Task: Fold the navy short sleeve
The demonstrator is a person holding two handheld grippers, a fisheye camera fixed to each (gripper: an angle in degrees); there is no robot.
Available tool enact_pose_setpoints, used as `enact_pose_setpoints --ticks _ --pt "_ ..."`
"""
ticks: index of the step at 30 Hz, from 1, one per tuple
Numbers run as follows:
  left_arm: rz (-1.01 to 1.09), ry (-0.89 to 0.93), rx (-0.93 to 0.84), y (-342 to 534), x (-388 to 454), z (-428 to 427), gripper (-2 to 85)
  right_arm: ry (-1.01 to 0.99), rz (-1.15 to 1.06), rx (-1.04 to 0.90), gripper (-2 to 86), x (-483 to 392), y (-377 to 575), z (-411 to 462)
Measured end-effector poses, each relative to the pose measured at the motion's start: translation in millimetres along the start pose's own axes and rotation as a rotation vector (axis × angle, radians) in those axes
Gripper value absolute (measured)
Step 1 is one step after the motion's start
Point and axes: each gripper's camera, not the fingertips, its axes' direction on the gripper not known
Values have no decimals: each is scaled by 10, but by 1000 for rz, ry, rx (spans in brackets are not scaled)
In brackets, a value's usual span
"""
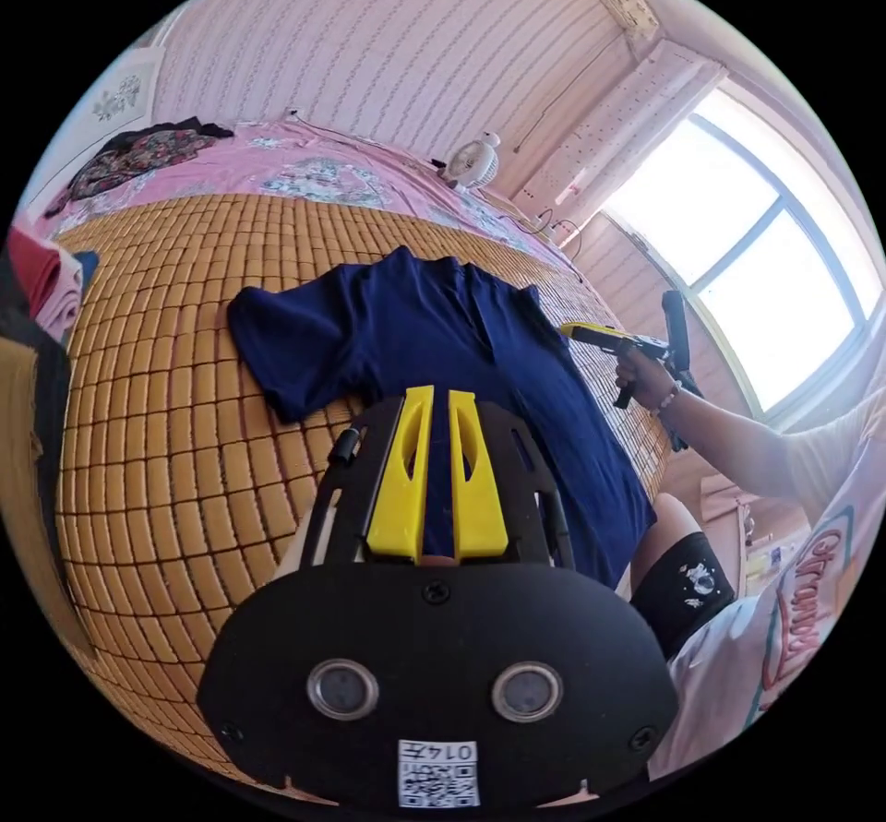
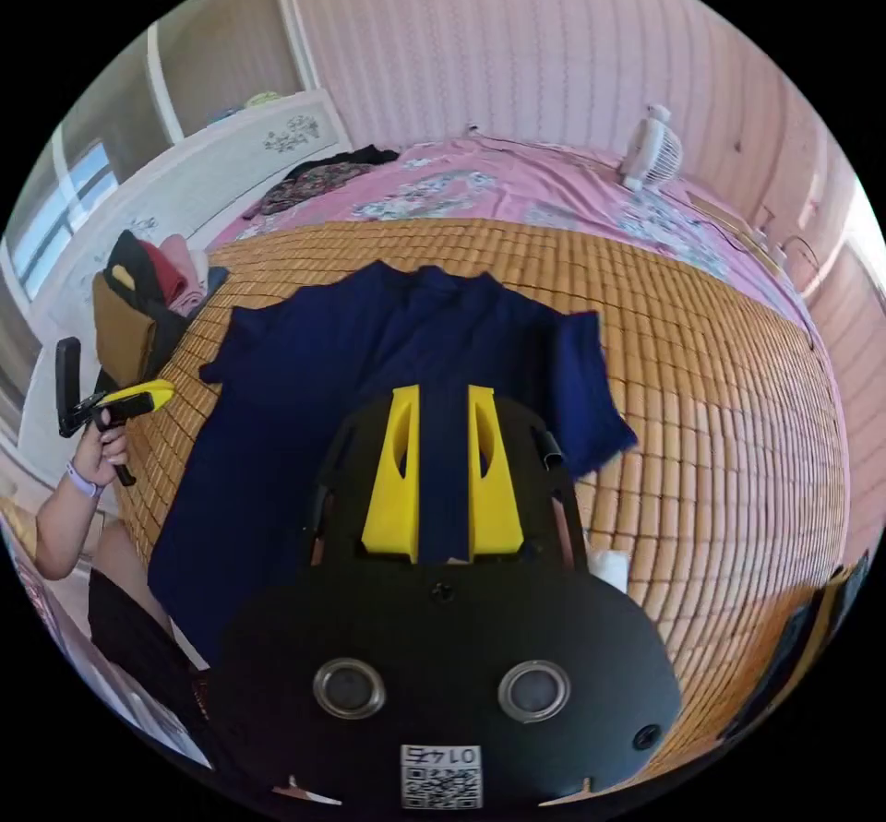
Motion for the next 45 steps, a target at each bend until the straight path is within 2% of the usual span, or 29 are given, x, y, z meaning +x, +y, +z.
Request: enact_pose_setpoints --ticks 3,9,13,15,17,18,20,26,33,38,42,45 --pt "85 52 -49 -329 315 335 39 22 112 -29 80 448 204 -73" --pt "225 94 -152 -1017 869 1149 45 -150 297 9 89 943 233 59" --pt "260 2 -256 -1264 1074 1811 50 -178 359 -26 84 1086 113 287" --pt "254 -45 -301 -1292 1093 2048 51 -229 346 -45 27 1097 102 325" --pt "231 -115 -364 -1286 1056 2280 50 -231 331 36 15 1067 170 187" --pt "224 -129 -380 -1277 1040 2323 50 -170 343 115 12 1022 279 23" --pt "209 -104 -342 -1253 986 2325 45 -89 403 164 9 960 477 -132" --pt "139 -31 -308 -1294 864 2258 49 -97 389 24 18 897 647 36" --pt "98 -7 -185 -1243 628 1707 50 17 293 96 36 826 332 -120" --pt "-17 -128 -92 -949 100 984 50 8 244 44 47 717 109 17" --pt "-172 -223 -8 -612 -340 478 50 2 48 85 49 186 39 2" --pt "-266 -288 9 -362 -618 243 49 -87 -85 53 60 -273 -77 90"
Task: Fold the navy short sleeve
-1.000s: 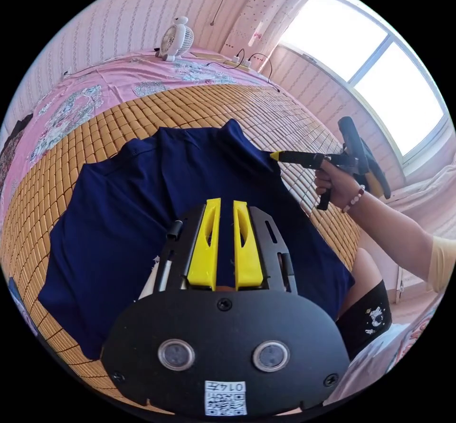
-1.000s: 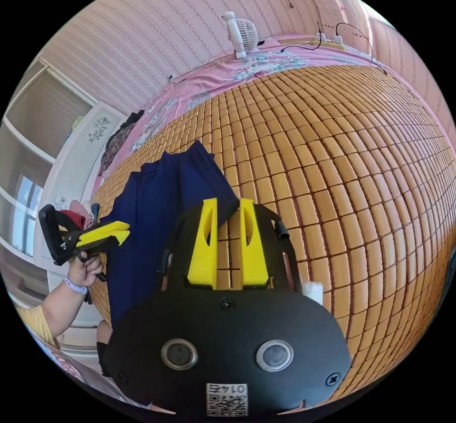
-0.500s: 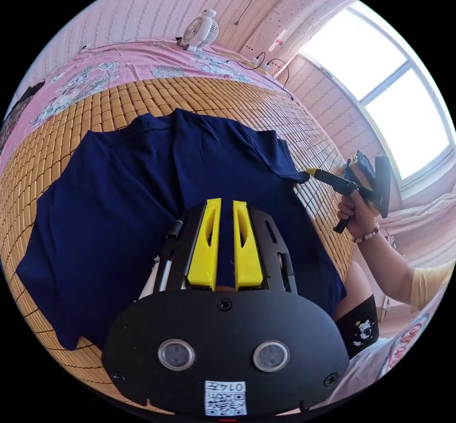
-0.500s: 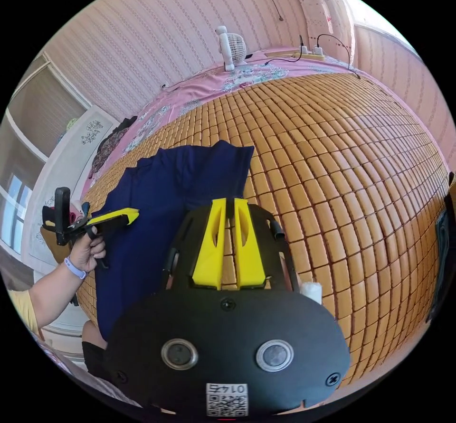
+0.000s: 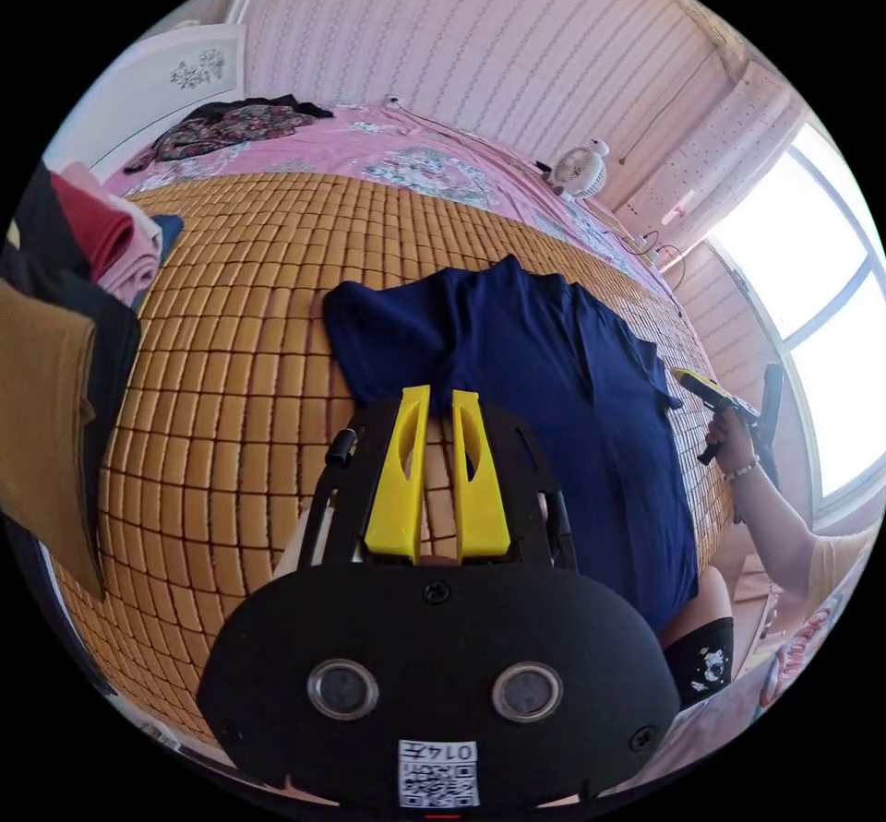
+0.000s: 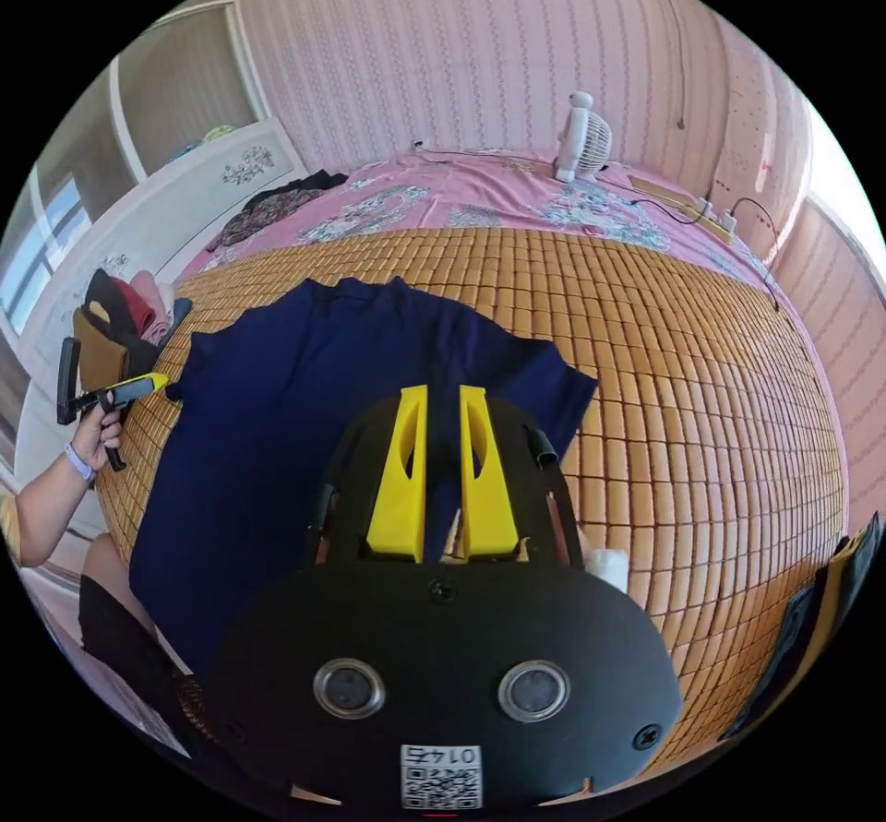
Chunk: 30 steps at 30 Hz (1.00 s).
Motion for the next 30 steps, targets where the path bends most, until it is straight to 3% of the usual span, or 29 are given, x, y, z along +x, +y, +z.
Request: enact_pose_setpoints --ticks 7,13,20,30 --pt "-90 13 44 76 -341 2 50 -274 -240 -112 63 -1170 -563 484" --pt "-126 74 18 -39 -394 253 67 -320 -384 -182 62 -2068 -1026 913" --pt "-83 40 -2 -61 -348 393 5 -294 -542 -263 62 -2922 -1372 1392" --pt "-30 0 -8 -65 -229 472 -8 -68 -598 -283 79 -3707 -1636 1942"
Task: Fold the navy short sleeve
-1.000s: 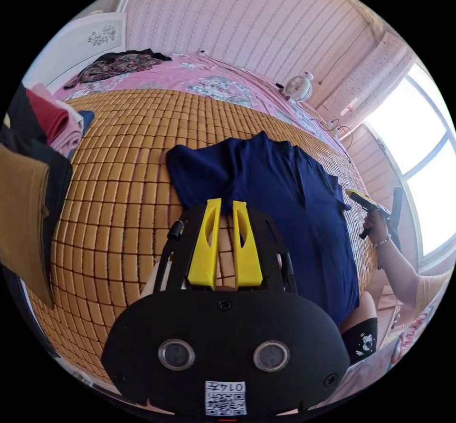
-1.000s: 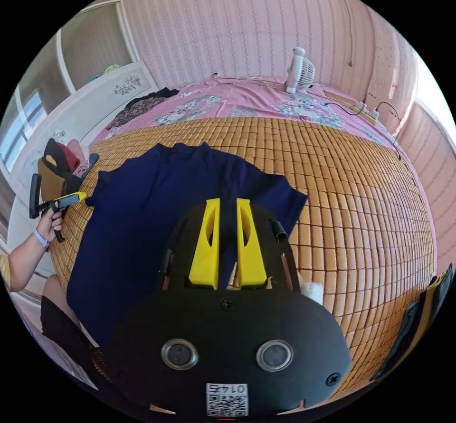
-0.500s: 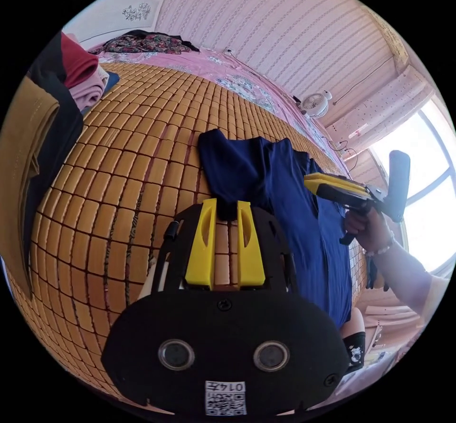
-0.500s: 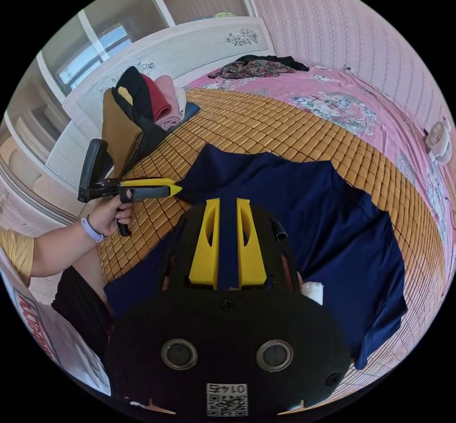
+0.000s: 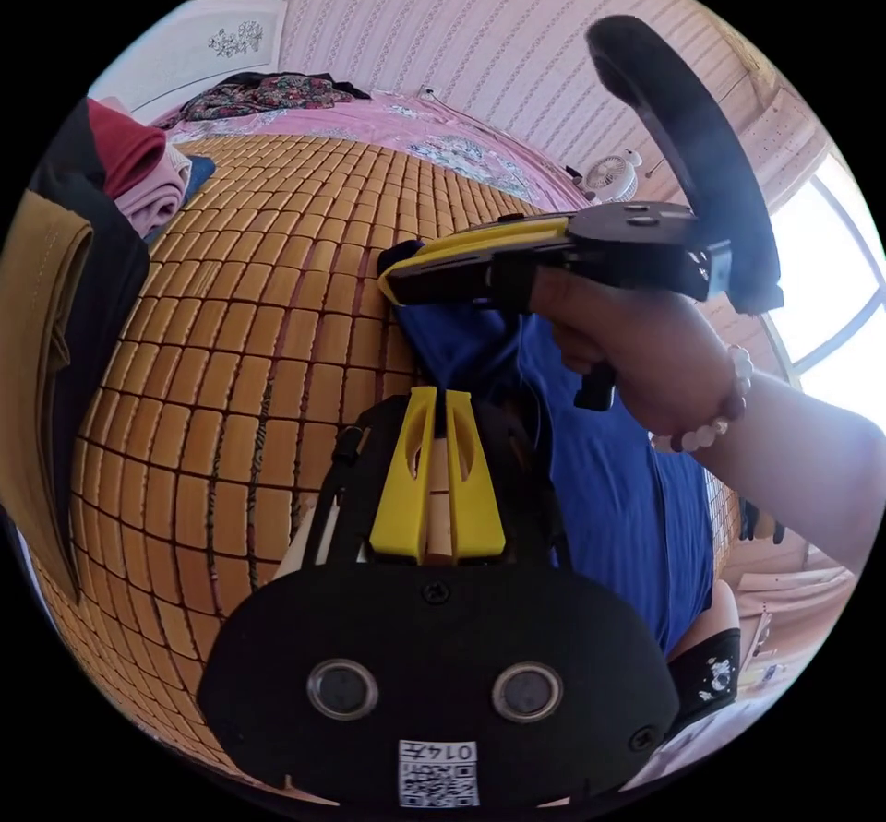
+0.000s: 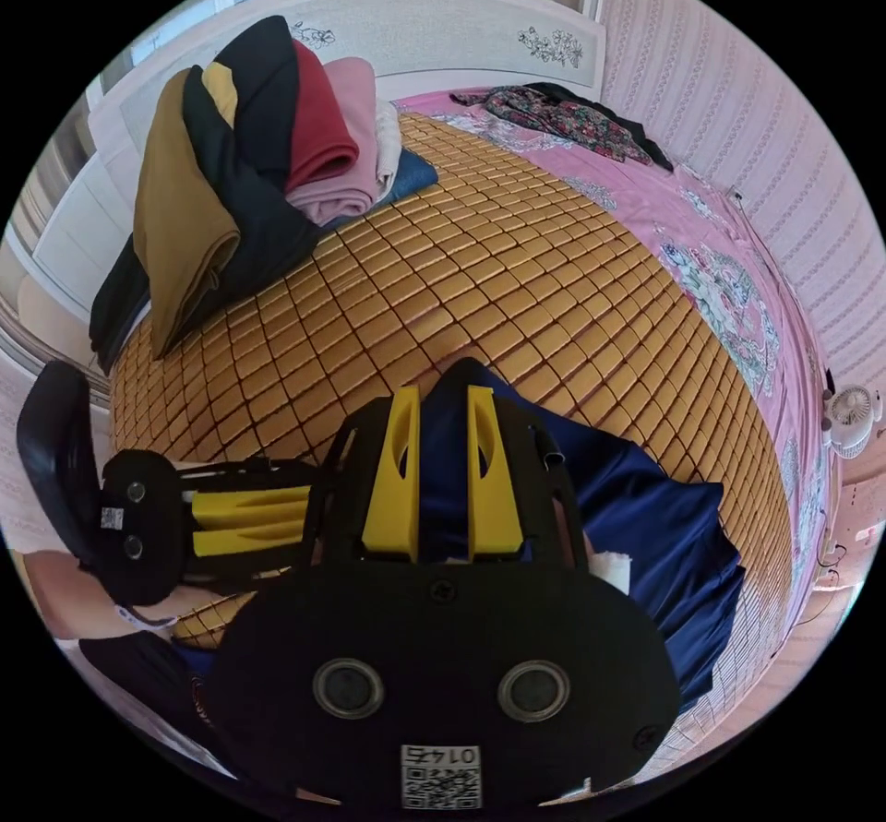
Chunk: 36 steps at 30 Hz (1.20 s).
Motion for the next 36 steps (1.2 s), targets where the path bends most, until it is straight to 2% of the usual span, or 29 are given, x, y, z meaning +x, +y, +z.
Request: enact_pose_setpoints --ticks 7,11,13,16,18,20,22,26,28,36 --pt "44 -58 -6 23 153 72 -8 51 -55 -9 45 21 -27 73" --pt "28 -15 -5 48 118 101 -8 -32 -2 13 17 184 61 61" --pt "9 24 -4 66 71 112 -8 -157 90 95 10 403 244 -33" --pt "-4 58 11 100 44 111 -7 -237 161 211 7 683 552 -204" --pt "-2 78 90 147 76 6 -4 -278 198 275 8 856 764 -344" --pt "78 130 215 204 287 -229 3 -302 274 369 9 1056 1060 -536" --pt "198 216 254 244 544 -339 19 -248 459 485 13 1314 1604 -753" --pt "302 386 139 355 902 -142 46 -218 598 436 22 1595 2326 -715" --pt "307 392 64 402 960 18 48 -208 646 338 27 1741 2647 -638" --pt "331 368 -52 453 1206 283 39 -211 606 371 44 1908 3260 -831"
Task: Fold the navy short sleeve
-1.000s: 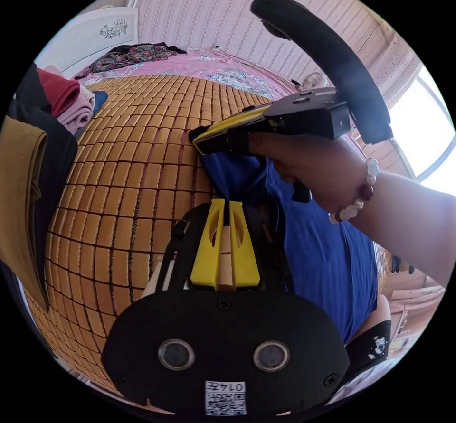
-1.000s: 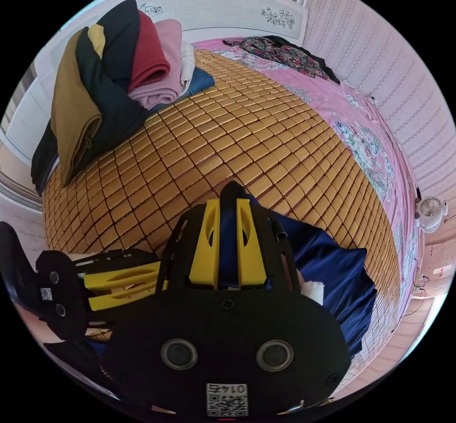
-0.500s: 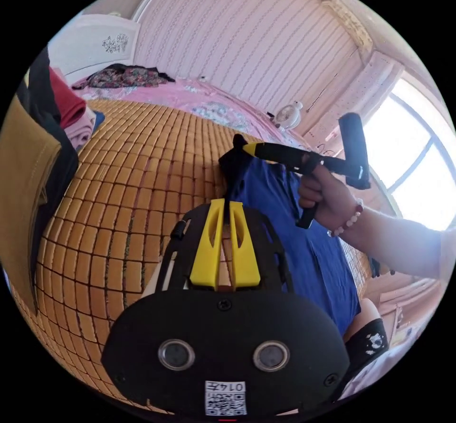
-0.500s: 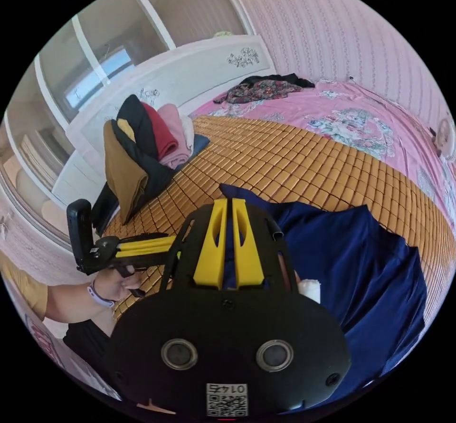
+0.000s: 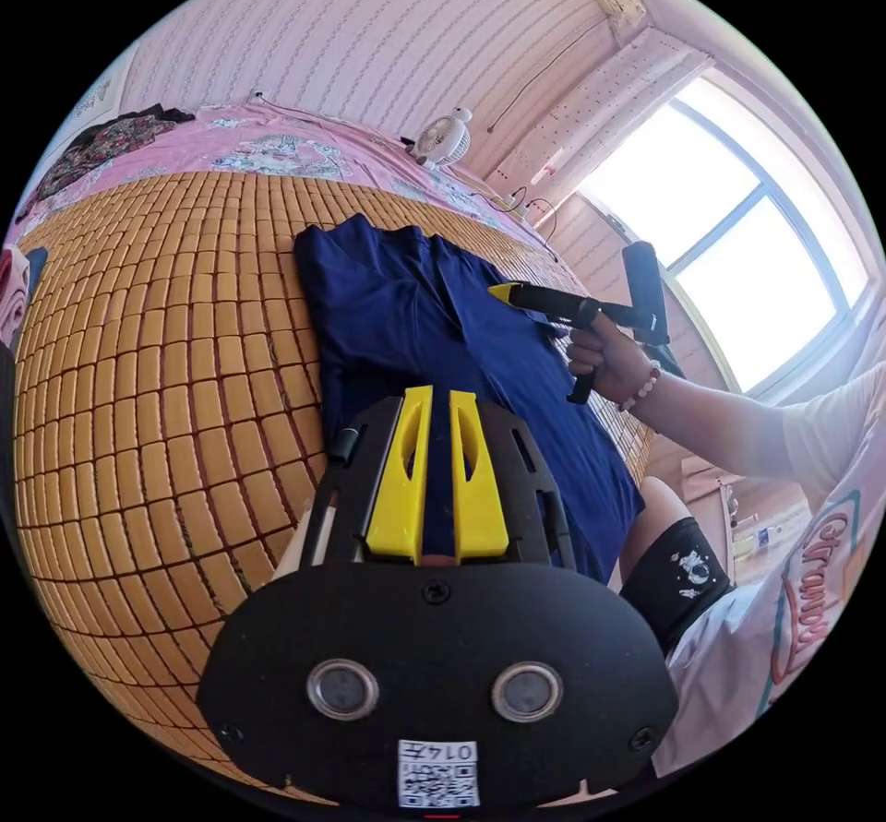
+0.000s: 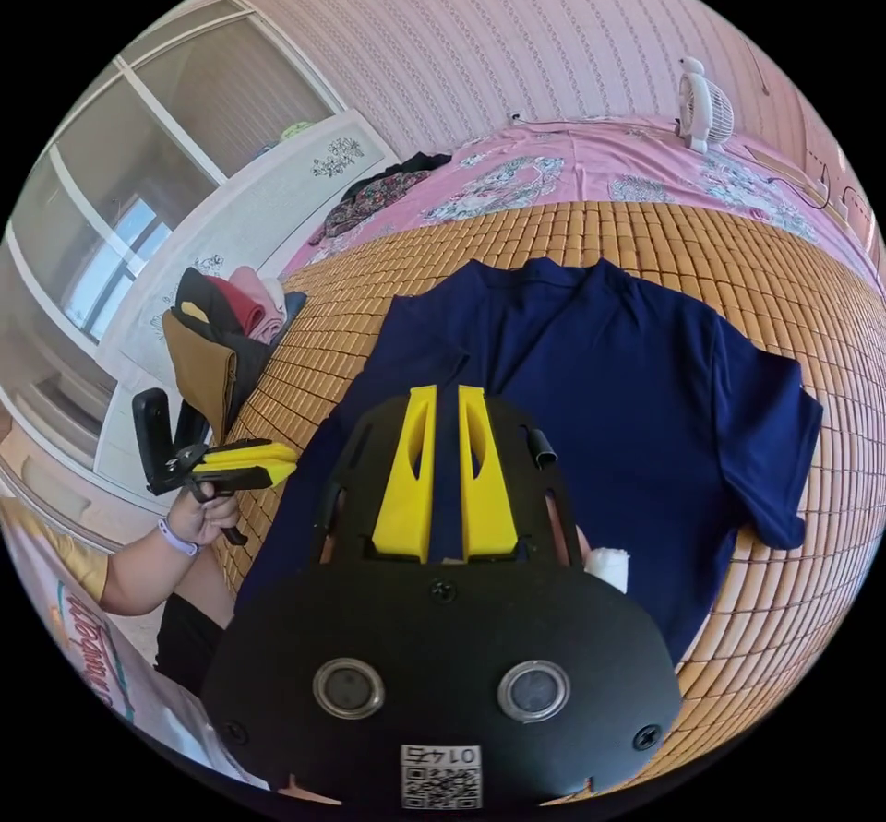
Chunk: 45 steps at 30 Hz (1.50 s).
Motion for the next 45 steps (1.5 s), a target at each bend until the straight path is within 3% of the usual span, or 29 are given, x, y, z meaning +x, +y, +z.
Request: enact_pose_setpoints --ticks 2,6,8,15,21,25,29,37,43,45 --pt "101 11 -69 -131 195 137 29 62 13 23 52 107 135 -144" --pt "201 33 -141 -403 469 408 -1 380 192 -9 60 568 519 -460" --pt "227 73 -162 -635 633 609 -6 406 254 32 61 790 684 -652" --pt "375 193 -192 -1337 1186 1273 -7 181 598 188 73 1805 1207 -1110" --pt "496 72 -173 -1929 1793 2102 34 20 714 296 70 2227 1424 -1170" --pt "462 38 -265 -2233 2007 2799 48 63 689 277 26 2390 1554 -1160" --pt "338 20 -339 -2454 2091 3355 24 -28 706 335 7 2552 1734 -1196" --pt "353 -120 -440 -2562 2280 3953 52 -74 705 348 -1 2709 1904 -1249" --pt "376 -149 -379 -2633 2277 3789 -1 -64 652 310 0 2710 1885 -1285" --pt "340 -25 -259 -2649 2206 3430 -5 -81 531 305 3 2605 1779 -1359"
